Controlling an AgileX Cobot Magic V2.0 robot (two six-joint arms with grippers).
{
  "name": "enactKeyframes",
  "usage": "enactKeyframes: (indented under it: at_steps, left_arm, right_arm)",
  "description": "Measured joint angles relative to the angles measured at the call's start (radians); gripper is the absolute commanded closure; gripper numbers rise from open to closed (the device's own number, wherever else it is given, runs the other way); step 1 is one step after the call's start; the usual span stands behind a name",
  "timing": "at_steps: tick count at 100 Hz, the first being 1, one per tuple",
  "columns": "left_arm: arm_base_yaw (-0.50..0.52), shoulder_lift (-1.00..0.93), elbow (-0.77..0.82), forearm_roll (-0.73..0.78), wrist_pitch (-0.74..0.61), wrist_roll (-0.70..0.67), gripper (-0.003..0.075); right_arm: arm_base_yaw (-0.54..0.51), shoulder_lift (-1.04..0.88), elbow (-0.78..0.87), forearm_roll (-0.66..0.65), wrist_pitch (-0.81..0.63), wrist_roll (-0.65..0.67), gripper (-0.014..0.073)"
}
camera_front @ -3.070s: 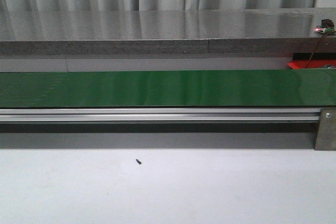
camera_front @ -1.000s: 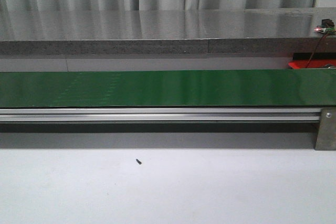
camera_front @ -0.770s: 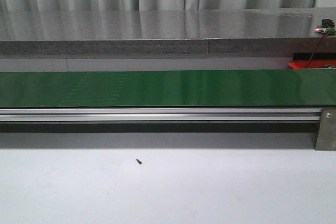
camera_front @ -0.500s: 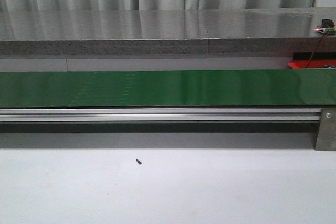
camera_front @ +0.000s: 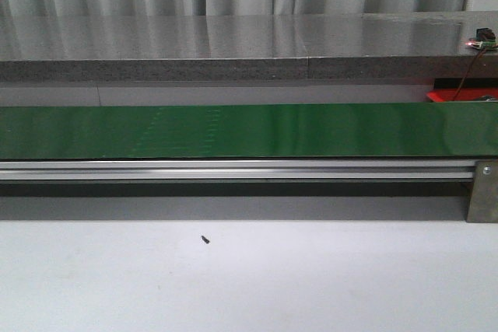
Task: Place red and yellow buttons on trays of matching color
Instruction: 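Carry the red button and set it on the green belt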
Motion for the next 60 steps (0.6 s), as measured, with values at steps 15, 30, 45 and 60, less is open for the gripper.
enactKeyframes:
  at_steps: [15,30,45,60]
  left_arm:
    - [-0.04,0.067,-0.022,0.0,-0.004,0.0,0.0551]
    - [-0.056,0.117,-0.022,0.002,-0.008,0.0,0.055]
    - [-0.056,0.13,-0.024,0.004,-0.02,0.005,0.0446]
    - [-0.056,0.134,-0.042,-0.019,-0.016,0.065,0.0188]
  right_arm:
    - [0.0,0.0,0.0,0.0,0.0,0.0,0.066]
    - [0.0,0.0,0.0,0.0,0.0,0.0,0.066]
    - [0.0,0.0,0.0,0.0,0.0,0.0,0.066]
    - [0.0,0.0,0.0,0.0,0.0,0.0,0.066]
